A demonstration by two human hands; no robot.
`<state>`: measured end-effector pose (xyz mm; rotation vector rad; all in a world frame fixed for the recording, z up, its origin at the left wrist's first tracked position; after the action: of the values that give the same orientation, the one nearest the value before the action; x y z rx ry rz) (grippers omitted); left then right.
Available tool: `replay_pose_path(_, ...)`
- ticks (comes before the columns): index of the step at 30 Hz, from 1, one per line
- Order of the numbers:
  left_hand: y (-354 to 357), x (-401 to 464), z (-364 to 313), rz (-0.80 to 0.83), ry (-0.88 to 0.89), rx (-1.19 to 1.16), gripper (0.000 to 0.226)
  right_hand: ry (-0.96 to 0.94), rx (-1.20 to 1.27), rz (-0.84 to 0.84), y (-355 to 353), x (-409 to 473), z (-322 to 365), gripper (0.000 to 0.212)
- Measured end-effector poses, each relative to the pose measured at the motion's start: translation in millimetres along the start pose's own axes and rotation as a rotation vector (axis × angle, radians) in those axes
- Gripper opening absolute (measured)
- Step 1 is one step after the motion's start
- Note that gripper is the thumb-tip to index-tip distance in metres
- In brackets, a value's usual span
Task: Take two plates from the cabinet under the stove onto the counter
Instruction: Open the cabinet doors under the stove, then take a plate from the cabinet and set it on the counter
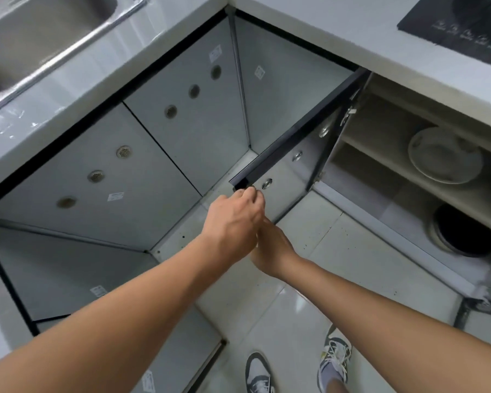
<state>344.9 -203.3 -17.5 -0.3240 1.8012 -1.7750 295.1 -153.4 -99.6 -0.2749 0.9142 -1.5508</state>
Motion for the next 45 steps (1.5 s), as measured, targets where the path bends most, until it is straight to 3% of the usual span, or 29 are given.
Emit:
replay_pose_path(5,-2,5,-4,-0.019,-0.041,-0.061,0.028,0.030,0.065,0.024,-31,-13,-7,0.048)
replay_pose_path(14,3,11,-57,0.066,-0.060,-0.032,0.034,0.129,-0.062,0.025,-93,-45,-64,0.060)
replay_pose_path(25,-21,104,-185,0.050,0.177,0.076,0.072,0.187,-0.321,-0.185,-203,-96,-170,0.053)
replay_pose_path(32,-34,158,-274,0.013,0.321,0.073,0.077,0.279,-0.458,-0.253,-261,-141,-240,0.063)
replay_pose_path(45,4,203,-351,0.035,0.609,0.127,0.077,0.551,-0.412,-0.272,-256,-175,-325,0.068)
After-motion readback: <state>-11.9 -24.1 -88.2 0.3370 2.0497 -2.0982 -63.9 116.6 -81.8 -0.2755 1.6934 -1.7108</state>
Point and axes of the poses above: each hand's wrist, its own x-axis towards the middle knuckle, its own y-axis out of the palm, z = x × y, the point moved 4 cm from there along x, towards the middle knuckle, and after that the axes turned 4 degrees about y, right-handed, at the moved point
